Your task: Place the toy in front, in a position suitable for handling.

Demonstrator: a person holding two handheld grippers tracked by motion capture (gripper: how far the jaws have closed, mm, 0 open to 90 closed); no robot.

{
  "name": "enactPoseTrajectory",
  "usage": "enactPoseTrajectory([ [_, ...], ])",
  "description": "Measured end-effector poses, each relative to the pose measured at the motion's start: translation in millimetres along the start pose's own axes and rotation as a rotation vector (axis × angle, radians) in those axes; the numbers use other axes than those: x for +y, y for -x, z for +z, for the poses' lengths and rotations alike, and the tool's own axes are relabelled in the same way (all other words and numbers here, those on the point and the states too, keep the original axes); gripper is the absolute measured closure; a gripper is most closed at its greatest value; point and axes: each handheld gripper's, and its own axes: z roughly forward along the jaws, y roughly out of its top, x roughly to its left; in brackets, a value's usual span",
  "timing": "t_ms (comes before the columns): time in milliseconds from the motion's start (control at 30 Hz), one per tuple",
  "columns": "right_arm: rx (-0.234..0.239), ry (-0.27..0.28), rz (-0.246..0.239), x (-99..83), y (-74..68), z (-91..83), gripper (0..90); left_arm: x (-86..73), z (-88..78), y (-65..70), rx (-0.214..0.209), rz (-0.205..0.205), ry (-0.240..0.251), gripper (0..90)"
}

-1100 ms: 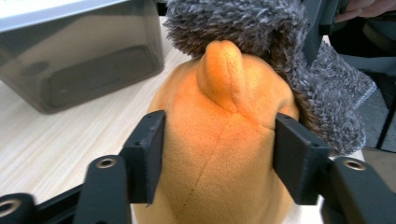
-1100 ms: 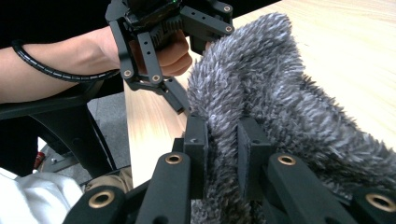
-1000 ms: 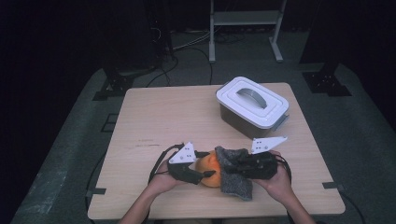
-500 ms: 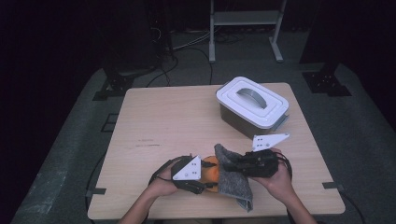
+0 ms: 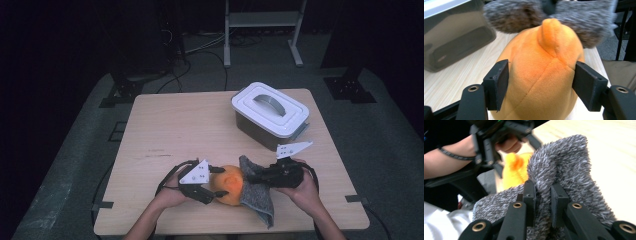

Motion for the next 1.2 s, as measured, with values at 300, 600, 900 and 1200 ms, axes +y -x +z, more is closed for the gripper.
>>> enactPoseTrajectory([
  [300, 0.02, 0.017, -0.095, 14.7, -22.7, 10.7, 76.3, 3.0, 0.0, 6.6, -0.035, 0.081, -0.007, 42.0],
  [600, -0.034, 0.036, 0.014, -0.7, 7.3, -5.6, 76.5, -4.0, -3.9, -2.2, -0.023, 0.008, 0.016, 44.7],
  [900, -0.023, 0.056, 0.098, -12.3, 24.6, -11.2, 76.4, -15.1, -10.9, -14.8, -0.013, -0.109, 0.05, 44.4],
  [1200, -0.027, 0.014, 0.123, -17.9, 29.5, -3.0, 76.0, -26.4, -17.6, -26.7, 0.003, -0.224, 0.074, 44.0],
])
